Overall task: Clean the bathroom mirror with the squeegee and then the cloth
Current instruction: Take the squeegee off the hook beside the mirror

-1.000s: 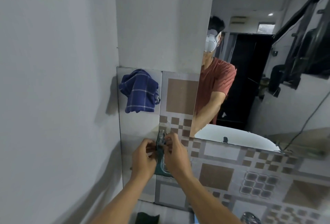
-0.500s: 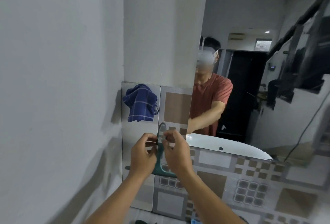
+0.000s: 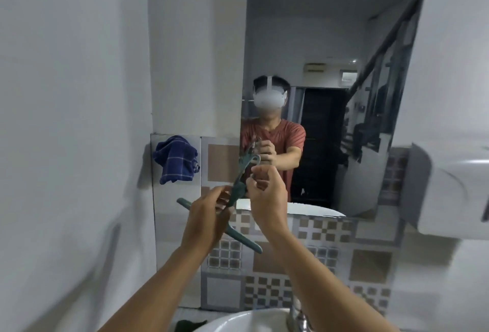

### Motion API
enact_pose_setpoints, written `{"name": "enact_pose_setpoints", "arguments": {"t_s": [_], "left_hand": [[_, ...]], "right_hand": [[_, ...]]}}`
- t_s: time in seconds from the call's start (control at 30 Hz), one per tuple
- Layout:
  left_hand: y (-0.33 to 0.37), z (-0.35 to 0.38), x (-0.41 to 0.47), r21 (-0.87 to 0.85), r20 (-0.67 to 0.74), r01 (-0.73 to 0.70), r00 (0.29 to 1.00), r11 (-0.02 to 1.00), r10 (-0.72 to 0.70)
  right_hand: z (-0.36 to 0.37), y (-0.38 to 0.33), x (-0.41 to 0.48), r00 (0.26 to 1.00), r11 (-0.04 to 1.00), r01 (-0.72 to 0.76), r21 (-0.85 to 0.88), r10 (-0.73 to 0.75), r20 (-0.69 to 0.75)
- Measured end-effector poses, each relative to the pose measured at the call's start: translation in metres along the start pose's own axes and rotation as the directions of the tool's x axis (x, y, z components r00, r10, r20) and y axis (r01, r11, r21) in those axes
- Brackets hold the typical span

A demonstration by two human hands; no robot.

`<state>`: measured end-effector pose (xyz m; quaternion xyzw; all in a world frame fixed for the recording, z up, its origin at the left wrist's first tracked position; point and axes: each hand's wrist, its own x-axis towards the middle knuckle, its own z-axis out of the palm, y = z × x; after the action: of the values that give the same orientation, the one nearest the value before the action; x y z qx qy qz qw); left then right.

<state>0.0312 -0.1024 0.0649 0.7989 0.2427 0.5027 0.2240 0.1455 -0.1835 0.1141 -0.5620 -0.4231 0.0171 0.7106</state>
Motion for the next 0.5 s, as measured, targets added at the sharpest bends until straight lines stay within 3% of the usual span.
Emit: {"name": "enact_pose_setpoints", "arguments": {"t_s": [0.3,0.4,0.5], "left_hand": [[0.056,0.018,0.013,0.195,0.037,-0.308,0.951,0.931,0.307],[0.072,0.019,0.03,0.238,0.078,-0.4,0.916,0.885,0.393],[0.088,0.016,0.048,0.274,0.09,-0.455,0.889,0.848,0.448]], "right_hand": [[-0.064,-0.023,0.001,0.988,0.999,-0.019,0.042,0.026,-0.153],[-0.085,-0.035,0.002,0.984,0.981,0.099,-0.165,-0.121,-0.128],[-0.106,-0.044,0.008,0.958,0.868,0.272,-0.414,-0.287,0.029]]}}
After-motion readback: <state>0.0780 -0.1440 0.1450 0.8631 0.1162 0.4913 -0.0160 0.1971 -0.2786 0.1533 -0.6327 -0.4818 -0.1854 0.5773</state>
